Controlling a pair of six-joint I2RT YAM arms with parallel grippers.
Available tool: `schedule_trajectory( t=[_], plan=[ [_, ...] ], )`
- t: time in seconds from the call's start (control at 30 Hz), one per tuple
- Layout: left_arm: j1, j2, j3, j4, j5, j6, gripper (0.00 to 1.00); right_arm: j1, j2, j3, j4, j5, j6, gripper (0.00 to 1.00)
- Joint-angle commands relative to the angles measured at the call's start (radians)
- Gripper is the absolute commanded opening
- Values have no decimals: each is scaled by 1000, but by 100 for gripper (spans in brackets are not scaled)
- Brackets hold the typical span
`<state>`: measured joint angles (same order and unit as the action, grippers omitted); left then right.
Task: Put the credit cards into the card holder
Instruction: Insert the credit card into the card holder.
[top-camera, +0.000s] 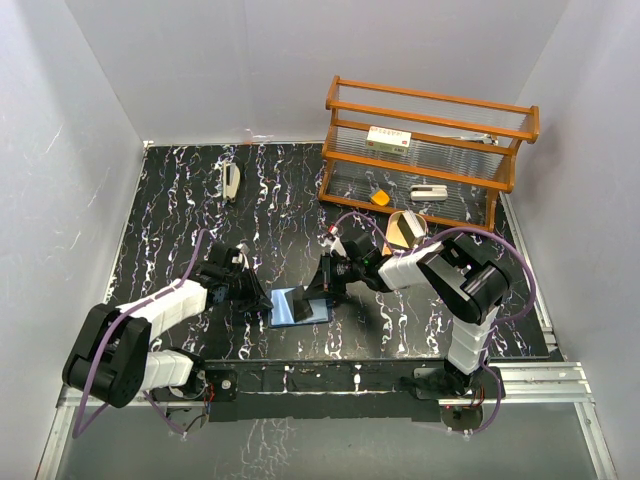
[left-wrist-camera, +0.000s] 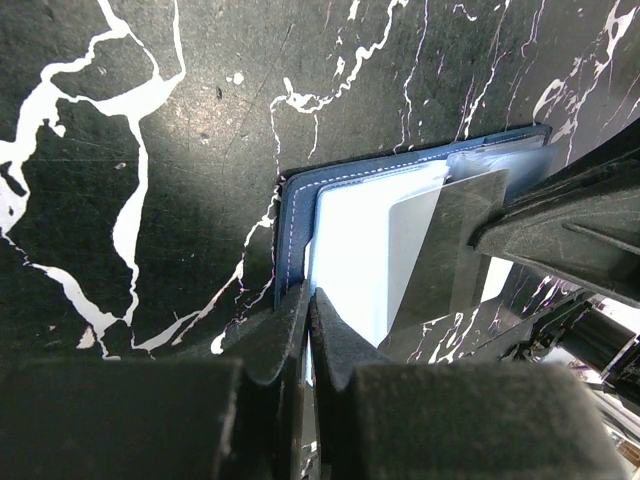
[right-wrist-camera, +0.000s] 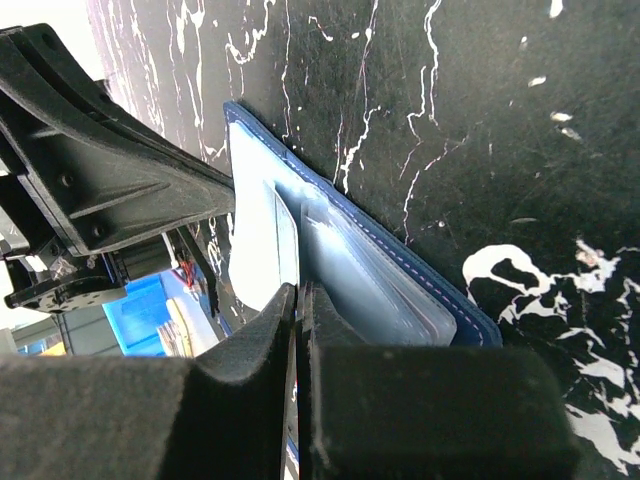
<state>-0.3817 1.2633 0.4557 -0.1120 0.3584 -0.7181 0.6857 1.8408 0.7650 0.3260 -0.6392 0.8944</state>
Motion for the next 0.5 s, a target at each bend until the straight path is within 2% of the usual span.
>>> schedule_trajectory(
  t=[0.0,0.07,0.2,0.47],
  plan=[
    [-4,-18,-19,-42,-21,11,3,7,-23,-8,38,72,0,0],
    [-3,-19,-17,-50,-27,14,3,7,-32,-22,80,76,20,0],
    [-3,-25,-18,-53,-25,5,6,6,-35,3,23,110,-6,0],
    [-5,-39,-63,23,35,-62,7,36,-30,-17,78,118,59,0]
  ],
)
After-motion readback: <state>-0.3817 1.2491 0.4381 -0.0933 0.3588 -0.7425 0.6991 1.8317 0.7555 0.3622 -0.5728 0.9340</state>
